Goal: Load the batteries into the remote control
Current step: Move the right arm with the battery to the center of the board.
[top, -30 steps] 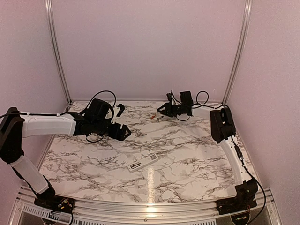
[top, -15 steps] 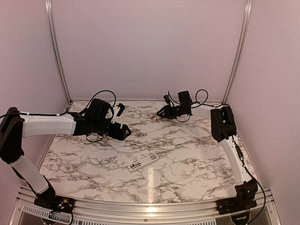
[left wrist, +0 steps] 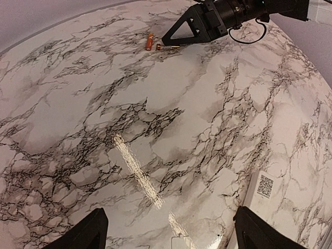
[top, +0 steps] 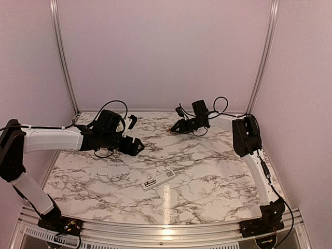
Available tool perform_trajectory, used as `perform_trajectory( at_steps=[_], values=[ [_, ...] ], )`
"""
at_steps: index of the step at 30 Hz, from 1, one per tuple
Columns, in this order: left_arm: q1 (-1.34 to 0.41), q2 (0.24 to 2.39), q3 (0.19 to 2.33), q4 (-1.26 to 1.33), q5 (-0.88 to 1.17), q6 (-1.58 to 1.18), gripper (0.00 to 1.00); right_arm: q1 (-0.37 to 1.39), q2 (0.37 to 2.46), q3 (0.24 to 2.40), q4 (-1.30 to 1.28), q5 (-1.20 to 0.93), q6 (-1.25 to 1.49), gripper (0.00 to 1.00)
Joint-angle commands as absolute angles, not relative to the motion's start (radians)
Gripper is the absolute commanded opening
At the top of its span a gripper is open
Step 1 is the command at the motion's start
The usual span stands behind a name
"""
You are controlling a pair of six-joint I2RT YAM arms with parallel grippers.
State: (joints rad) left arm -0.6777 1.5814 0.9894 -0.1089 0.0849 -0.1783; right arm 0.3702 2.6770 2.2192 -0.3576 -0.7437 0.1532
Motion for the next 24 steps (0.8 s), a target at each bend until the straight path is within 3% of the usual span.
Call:
perform_trajectory(
  at_steps=[1,24],
  values=[
    [-0.673,1.546,0.973,-0.096,0.074,-0.172,0.88,0.410,2.689,2.208,-0.537,-0.618,0.064,0.28],
    [-0.673,1.547,0.974,-0.099,0.059,-0.163,0.89,0.544,2.513,1.971,-0.644,-0.367,-0.160,0.12]
  ],
)
